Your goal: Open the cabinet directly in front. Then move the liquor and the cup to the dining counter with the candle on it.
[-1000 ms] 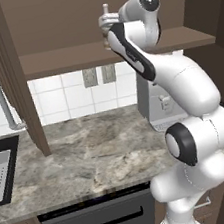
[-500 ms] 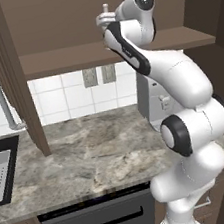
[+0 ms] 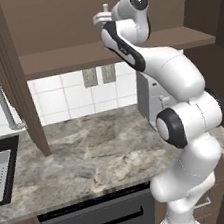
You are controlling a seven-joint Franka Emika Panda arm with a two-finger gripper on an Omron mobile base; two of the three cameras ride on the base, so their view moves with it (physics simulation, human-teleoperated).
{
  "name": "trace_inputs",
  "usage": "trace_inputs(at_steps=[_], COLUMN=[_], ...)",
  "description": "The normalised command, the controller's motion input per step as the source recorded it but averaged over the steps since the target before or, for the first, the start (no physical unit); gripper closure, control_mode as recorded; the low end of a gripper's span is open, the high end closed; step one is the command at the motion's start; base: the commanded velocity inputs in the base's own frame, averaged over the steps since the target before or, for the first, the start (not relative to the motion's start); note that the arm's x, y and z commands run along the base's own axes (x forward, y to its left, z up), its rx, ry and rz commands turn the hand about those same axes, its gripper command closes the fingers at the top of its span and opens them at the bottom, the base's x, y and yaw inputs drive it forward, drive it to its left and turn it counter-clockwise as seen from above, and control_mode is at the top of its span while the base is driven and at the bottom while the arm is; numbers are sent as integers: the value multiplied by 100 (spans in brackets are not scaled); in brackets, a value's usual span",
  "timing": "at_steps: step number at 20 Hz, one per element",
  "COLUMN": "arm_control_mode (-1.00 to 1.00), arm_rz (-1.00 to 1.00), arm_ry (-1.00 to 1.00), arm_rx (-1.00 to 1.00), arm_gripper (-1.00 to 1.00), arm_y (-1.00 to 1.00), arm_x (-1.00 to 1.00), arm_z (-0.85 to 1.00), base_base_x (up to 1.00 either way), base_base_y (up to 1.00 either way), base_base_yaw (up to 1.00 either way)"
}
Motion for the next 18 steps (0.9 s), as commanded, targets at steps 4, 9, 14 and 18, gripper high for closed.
trace_inputs(at_steps=[4,9,14,18], arm_control_mode=[-100,-100,-100,-100], arm_rz=[0,0,0,0], arm_ry=[0,0,0,0], arm_rx=[0,0,0,0], arm_gripper=[-100,-100,-100,-100], arm_y=[7,4,3,5], arm_x=[27,28,26,25], arm_z=[0,0,0,0], base_base_x=[0,0,0,0], base_base_y=[0,0,0,0], base_base_yaw=[0,0,0,0])
